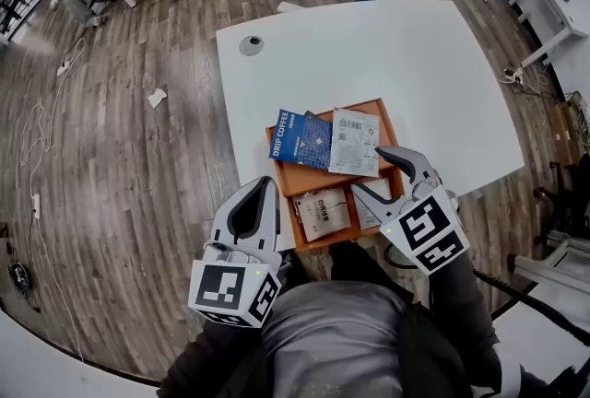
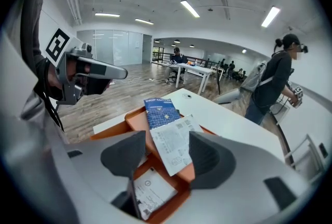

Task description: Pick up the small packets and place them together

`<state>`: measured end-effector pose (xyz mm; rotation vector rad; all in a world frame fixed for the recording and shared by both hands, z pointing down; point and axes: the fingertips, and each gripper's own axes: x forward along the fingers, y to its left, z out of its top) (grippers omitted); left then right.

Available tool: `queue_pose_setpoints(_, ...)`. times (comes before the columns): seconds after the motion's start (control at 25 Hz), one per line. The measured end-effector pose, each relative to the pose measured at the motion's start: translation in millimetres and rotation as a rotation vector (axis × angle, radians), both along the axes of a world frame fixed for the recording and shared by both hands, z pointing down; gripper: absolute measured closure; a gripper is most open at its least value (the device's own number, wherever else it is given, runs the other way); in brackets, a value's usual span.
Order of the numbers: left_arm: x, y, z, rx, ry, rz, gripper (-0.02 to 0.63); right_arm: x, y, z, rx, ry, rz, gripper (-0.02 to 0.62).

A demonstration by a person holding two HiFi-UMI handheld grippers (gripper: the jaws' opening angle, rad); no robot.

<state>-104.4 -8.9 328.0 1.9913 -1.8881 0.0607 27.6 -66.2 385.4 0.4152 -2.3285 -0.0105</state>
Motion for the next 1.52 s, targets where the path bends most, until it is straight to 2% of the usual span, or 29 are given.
queue_pose_setpoints(0.16, -3, 17, 2, -0.001, 0.005, -0.003, 0.604, -5, 26, 5, -0.022, 0.016, -0.047, 0.342)
queue_pose_setpoints(0.36, -10, 40, 8, -0.021, 0.006, -0.016, 0.604, -21, 79, 32, -0.129, 0.07, -0.199, 0.343)
queue_pose_setpoints(0.48, -20, 53, 11, -0.034, 0.0, -0.043, 0.604, -29, 96, 50, -0.163, 0.102, -0.239, 0.342)
queue_pose_setpoints(0.72, -40, 70, 17, -0.063, -0.003, -0.098, 0.604, -36, 102, 88, -0.197, 0.22, -0.267, 0.342)
queue_pose_setpoints(1.0, -56, 71, 23, -0.082, -0.002, -0.147, 0.604, -40, 98, 124, -0.235, 0.314, -0.283, 0.328)
queue_pose_setpoints(1.36, -53, 56, 31, -0.1, 0.017, -0.142, 0.604, -43, 91, 132, -0.211, 0.333, -0.294, 0.33)
queue_pose_setpoints(1.44, -49, 53, 32, -0.104, 0.015, -0.132, 0.604, -43, 93, 131, -0.207, 0.326, -0.31, 0.363)
queue_pose_setpoints(1.52, -45, 49, 32, -0.107, 0.01, -0.121, 0.604, -42, 97, 129, -0.2, 0.32, -0.339, 0.431)
